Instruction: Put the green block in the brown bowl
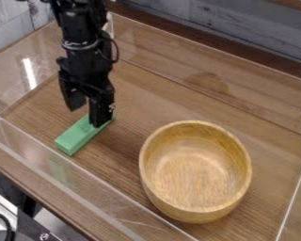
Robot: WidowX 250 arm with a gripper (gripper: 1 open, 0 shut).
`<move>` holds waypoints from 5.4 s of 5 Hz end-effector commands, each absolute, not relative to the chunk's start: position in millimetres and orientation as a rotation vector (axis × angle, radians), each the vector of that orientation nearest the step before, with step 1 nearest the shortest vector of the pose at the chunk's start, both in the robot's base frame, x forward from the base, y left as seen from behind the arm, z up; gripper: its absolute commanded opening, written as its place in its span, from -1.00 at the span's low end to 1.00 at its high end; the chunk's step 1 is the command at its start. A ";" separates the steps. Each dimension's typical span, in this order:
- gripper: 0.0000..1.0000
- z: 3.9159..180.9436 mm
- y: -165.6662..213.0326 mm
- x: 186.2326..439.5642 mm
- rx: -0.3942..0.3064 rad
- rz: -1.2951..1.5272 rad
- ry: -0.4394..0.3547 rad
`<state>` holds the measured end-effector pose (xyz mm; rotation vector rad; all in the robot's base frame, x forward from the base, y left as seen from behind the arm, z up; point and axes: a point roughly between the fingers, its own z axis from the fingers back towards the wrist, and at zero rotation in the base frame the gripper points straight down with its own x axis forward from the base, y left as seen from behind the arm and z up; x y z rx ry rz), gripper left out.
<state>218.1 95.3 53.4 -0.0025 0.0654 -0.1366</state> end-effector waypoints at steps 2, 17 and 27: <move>1.00 52.5 101.2 225.0 0.005 -0.121 0.045; -1.00 26.8 114.9 235.8 -0.079 -0.085 0.065; -1.00 99.1 110.9 255.3 -0.144 0.083 0.007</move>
